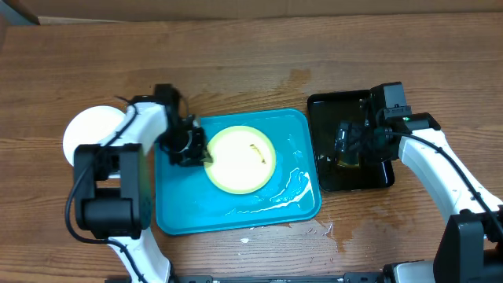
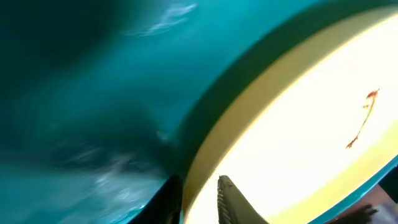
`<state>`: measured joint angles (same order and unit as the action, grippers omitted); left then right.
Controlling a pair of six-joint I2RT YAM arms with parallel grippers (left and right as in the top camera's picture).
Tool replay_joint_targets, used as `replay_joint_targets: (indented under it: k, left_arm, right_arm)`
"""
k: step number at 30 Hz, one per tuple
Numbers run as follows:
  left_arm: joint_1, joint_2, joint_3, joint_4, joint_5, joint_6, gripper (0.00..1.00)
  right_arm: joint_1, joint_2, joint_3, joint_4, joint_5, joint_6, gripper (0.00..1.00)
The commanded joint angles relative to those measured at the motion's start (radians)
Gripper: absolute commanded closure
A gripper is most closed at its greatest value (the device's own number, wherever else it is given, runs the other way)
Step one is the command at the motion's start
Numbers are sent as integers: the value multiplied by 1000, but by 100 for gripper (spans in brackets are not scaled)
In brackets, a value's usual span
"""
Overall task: Clean dirty plates on tray and stack at the side
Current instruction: 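Drag the yellow plate rightward to the tray center with the left gripper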
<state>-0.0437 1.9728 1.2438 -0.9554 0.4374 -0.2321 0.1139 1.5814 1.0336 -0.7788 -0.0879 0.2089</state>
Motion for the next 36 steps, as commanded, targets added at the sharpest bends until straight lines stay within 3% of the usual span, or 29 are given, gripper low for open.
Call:
replay_joint_targets:
  k: [1,13,19,22,27,31,36]
  left_arm:
    - [-54,-21,0,34,13,8,75]
    - [-71,-21,50,-2,-100,46,73]
    - [-135,-21,50,-5,-224,45,74]
    - [-187,-21,50,-4,-332,-14,74]
    - [-224,-39,50,14,-367,-47,73]
    - [-227,-165,50,-9,-367,-64,60]
    - [-230,-233,50,-71,-367,-108,57]
  right_arm:
    - [1,-8,-2,4,8,1,0]
    - [1,-8,-2,8,8,1,0]
    - [1,-8,-2,8,8,1,0]
    - [1,-8,-2,8,8,1,0]
    - [1,-8,-2,8,8,1,0]
    - [1,-8,-2,8,8,1,0]
    - [1,-8,-2,8,8,1,0]
